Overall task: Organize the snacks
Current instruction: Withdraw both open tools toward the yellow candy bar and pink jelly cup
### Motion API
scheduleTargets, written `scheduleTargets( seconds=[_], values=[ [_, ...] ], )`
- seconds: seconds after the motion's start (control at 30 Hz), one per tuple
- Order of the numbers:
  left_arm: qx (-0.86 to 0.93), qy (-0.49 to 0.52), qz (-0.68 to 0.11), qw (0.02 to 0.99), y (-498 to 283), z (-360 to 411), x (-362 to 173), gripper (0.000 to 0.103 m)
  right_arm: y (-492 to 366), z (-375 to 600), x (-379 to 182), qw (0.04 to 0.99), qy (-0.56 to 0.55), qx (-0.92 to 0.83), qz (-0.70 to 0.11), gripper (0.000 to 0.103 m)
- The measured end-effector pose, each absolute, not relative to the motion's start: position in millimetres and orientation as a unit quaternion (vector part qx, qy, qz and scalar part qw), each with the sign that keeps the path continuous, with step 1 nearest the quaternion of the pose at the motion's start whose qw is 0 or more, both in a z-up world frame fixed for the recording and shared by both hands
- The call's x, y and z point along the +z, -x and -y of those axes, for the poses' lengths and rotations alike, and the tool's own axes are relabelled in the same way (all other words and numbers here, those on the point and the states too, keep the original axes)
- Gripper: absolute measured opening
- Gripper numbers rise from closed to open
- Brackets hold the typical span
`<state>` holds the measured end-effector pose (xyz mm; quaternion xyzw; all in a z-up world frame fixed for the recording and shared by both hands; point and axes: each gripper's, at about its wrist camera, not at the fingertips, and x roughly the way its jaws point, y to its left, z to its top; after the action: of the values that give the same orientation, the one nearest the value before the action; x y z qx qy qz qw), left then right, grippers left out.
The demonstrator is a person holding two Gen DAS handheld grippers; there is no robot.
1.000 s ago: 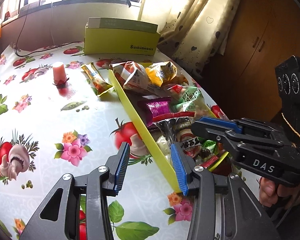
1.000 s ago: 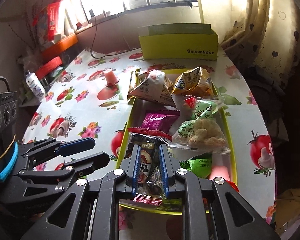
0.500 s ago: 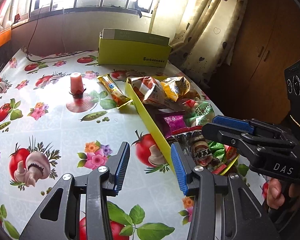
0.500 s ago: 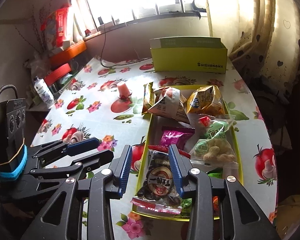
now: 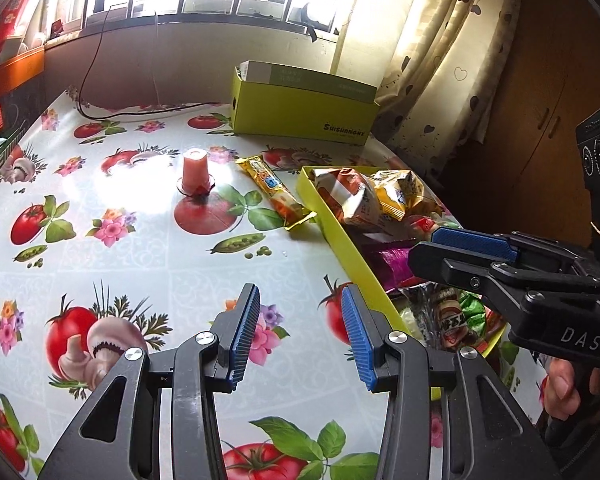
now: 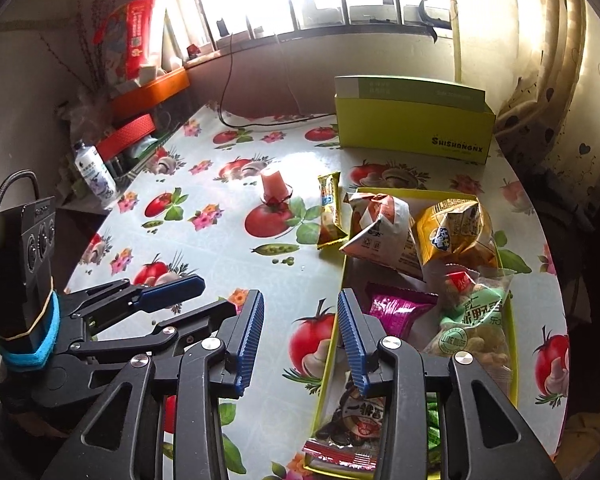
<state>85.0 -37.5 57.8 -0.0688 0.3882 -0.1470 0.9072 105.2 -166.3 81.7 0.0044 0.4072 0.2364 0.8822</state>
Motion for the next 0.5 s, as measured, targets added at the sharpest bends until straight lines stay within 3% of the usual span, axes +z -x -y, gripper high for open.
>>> scheduleTargets(
  seconds=[0.5],
  values=[
    [-0.121, 0.067, -0.377, 0.916, -114.8, 1.4, 59.9, 0.044, -151.7, 136.6, 80.1, 0.873, -0.005, 0.242, -0.422, 0.037]
  ],
)
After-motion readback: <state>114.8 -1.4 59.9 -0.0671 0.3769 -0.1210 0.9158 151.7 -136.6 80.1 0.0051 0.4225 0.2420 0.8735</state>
